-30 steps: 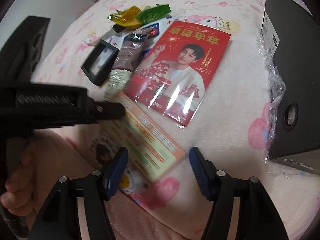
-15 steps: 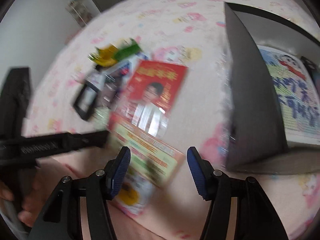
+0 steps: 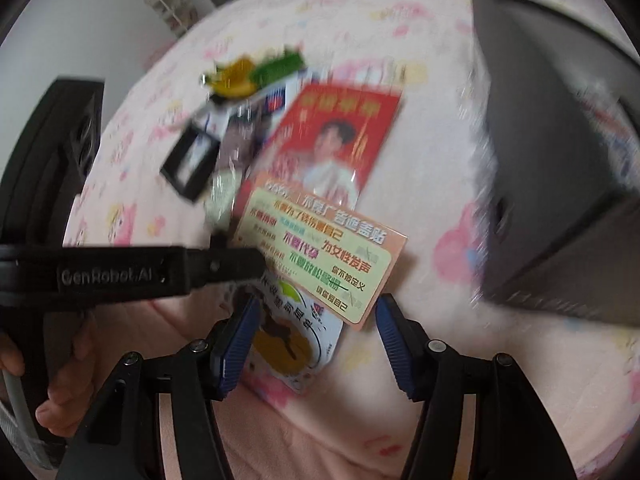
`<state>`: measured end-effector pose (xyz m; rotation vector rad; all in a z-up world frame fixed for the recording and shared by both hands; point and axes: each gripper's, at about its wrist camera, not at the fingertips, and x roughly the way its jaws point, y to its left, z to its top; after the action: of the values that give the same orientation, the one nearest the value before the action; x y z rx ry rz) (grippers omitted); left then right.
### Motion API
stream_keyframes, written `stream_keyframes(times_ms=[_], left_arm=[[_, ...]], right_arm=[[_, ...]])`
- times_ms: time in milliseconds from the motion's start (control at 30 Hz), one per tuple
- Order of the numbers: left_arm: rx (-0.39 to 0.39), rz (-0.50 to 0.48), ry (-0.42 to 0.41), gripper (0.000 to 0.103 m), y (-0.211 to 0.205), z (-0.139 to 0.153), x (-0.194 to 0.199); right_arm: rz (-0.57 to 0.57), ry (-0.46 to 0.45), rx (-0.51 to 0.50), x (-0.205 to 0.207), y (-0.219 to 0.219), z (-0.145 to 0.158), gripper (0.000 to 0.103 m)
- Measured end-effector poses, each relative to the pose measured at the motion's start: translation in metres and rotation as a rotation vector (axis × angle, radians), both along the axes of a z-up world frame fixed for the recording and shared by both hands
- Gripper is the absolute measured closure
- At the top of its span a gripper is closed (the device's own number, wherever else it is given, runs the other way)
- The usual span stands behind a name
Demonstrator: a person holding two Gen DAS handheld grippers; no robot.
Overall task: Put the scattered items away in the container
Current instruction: 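Pinch the babi sticker pack with both grippers and lift it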
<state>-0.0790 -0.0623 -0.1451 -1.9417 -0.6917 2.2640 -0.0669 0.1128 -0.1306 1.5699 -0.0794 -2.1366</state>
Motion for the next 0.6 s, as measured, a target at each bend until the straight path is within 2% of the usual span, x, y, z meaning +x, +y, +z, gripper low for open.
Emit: stream_keyframes(times_ms=[100,167,267,367,400,467,600], left_arm=[[-0.047,0.039,-0.050,0.064,-0.003,-0.006,-0.003],[-0.082,0.019,-0.090,0.064,0.002,-0.011,-0.009],[-0.112,-0.023,-0.098,0.064,0.014,-0.012,-0.012],[-0.027,-0.072,-0.094,0.063,0.025,-0.011,-0.010],[0.010,-0.087,-0.096,0.058,0.029,-0.012,-0.009],[0.004,-0.098,-0.069,0.057,0.037,-0.008,-0.008],[0.042,-0.091,-0.012,0.057,0.039,0.003,-0.005]], right_arm=[[-0.022,0.018,0.029,-0.002,0.006,0.004,0.046],[-0.037,0.029,0.048,-0.003,0.010,0.006,0.046],[-0.033,-0.042,0.106,-0.002,0.011,-0.006,0.046],[-0.006,-0.068,0.058,0.001,0.012,-0.013,0.045],[0.003,-0.077,0.042,0.001,0.012,-0.015,0.045],[0.000,-0.064,-0.001,0.001,0.015,-0.014,0.044],[-0.004,-0.001,0.040,0.004,0.019,-0.006,0.044]])
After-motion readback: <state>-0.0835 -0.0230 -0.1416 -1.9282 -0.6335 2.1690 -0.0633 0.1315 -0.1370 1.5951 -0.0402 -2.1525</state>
